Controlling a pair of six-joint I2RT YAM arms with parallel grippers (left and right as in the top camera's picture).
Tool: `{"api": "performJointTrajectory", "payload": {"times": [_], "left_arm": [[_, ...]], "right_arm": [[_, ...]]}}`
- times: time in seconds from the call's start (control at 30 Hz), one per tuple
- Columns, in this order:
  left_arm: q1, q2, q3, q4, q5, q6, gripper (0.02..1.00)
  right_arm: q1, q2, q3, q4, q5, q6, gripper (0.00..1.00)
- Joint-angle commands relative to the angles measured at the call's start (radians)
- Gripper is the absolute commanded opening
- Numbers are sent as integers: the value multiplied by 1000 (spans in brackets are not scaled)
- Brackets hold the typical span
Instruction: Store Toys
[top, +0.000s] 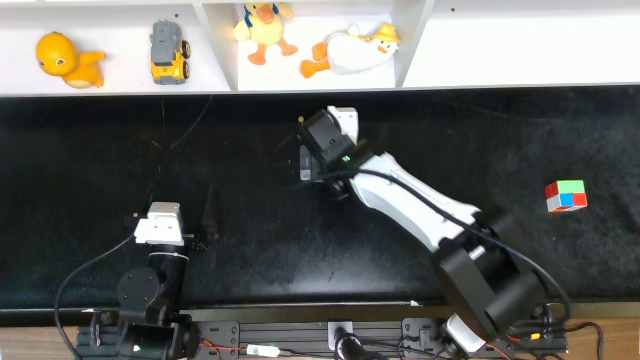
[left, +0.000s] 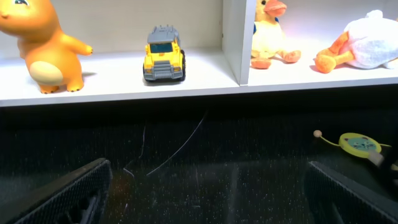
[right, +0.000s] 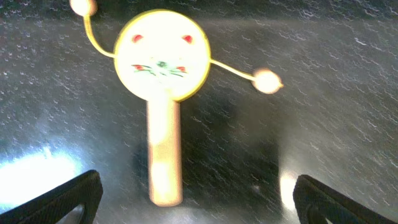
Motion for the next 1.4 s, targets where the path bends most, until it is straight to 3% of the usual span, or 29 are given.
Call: {"api": "performJointTrajectory", "payload": {"times": [0.03,0.3,0.33,0.5,0.67,0.93,1.17,1.27,1.4], "left_arm": [[-5,-10,-2,-2,6,19,998],[-5,-10,-2,-2,6,19,998],[-5,-10,-2,-2,6,19,998],[-5,-10,-2,-2,6,19,998],[-5,-10,-2,-2,6,19,998],[-5,-10,-2,-2,6,19,998],[-5,-10,-2,-2,6,19,998],[-5,-10,-2,-2,6,19,998],[-5,-10,-2,-2,6,19,998]], "right_arm": [[7,77,95,-47,7,-37,996],[7,136,113,-41,-6,-40,963],[7,137,113,-41,-7,-40,912],[7,138,113,-43,-13,-40,421],[7,138,113,-51,-46,-41,64],[5,19,60,-110,-55,-46,45],[-49,-330,-249,-114,-58,-55,42],[-116,-521,-385,-156,-64,-55,45],[-290,-727,-473,-256,-87,-104,42]]}}
